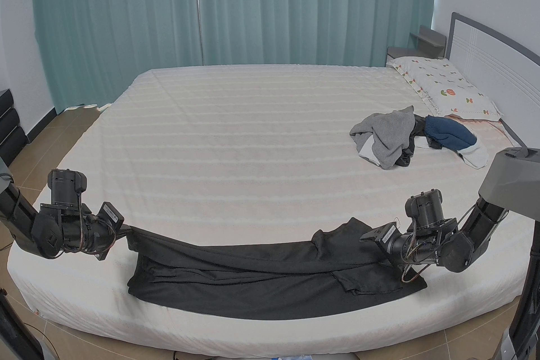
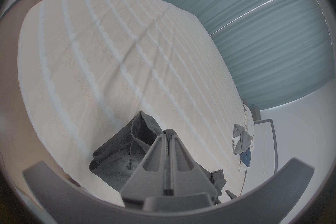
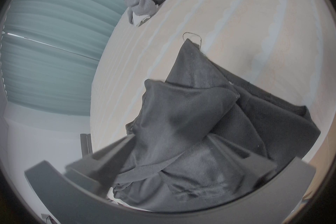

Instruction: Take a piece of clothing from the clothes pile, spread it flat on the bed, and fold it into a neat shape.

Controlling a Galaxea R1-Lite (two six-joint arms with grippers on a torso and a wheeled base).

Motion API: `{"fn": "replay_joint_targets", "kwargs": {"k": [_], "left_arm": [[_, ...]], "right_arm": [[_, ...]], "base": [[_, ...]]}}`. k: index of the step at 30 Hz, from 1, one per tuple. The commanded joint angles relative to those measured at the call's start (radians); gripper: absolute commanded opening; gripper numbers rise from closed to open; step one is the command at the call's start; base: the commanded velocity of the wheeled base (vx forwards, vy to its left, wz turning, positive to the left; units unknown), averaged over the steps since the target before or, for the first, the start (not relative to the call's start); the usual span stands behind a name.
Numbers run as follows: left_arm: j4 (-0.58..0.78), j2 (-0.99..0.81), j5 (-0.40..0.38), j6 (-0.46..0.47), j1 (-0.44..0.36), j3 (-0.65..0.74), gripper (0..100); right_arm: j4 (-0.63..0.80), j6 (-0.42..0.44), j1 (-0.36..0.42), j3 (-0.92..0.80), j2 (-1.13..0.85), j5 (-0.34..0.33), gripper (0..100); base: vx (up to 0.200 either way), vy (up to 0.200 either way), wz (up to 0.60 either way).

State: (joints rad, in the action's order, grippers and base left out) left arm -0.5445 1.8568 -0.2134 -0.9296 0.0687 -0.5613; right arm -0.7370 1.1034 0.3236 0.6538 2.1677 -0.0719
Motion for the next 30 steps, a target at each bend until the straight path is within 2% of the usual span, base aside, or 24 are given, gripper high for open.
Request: {"fn": "replay_joint_targets", "kwargs": {"k": [1, 9, 16, 19, 23, 30], "left_arm": [[0.000, 0.002, 0.000, 0.000, 0.000, 0.000, 0], [-0.002, 0.005, 0.000, 0.003, -0.003, -0.028, 0], [0.011, 0.071, 0.022, 0.006, 0.002, -0.164, 0], [0.009, 0.090, 0.028, 0.006, 0.002, -0.206, 0], [0.006, 0.150, 0.034, 0.006, 0.002, -0.302, 0], [-0.005, 0.153, 0.029, 0.003, 0.006, -0.258, 0]], "right_arm": [[0.002, 0.000, 0.003, 0.007, 0.020, 0.011, 0], [0.018, -0.010, -0.011, 0.050, 0.020, 0.014, 0], [0.148, -0.034, -0.075, 0.270, 0.006, 0.014, 0], [0.168, -0.042, -0.077, 0.326, 0.014, 0.014, 0], [0.180, -0.103, -0.072, 0.443, 0.050, 0.011, 0], [0.168, -0.105, -0.072, 0.452, 0.060, 0.014, 0]], "base": [[0.000, 0.000, 0.00], [0.000, 0.000, 0.00], [0.000, 0.000, 0.00], [0.000, 0.000, 0.00], [0.000, 0.000, 0.00], [0.000, 0.000, 0.00]]}}
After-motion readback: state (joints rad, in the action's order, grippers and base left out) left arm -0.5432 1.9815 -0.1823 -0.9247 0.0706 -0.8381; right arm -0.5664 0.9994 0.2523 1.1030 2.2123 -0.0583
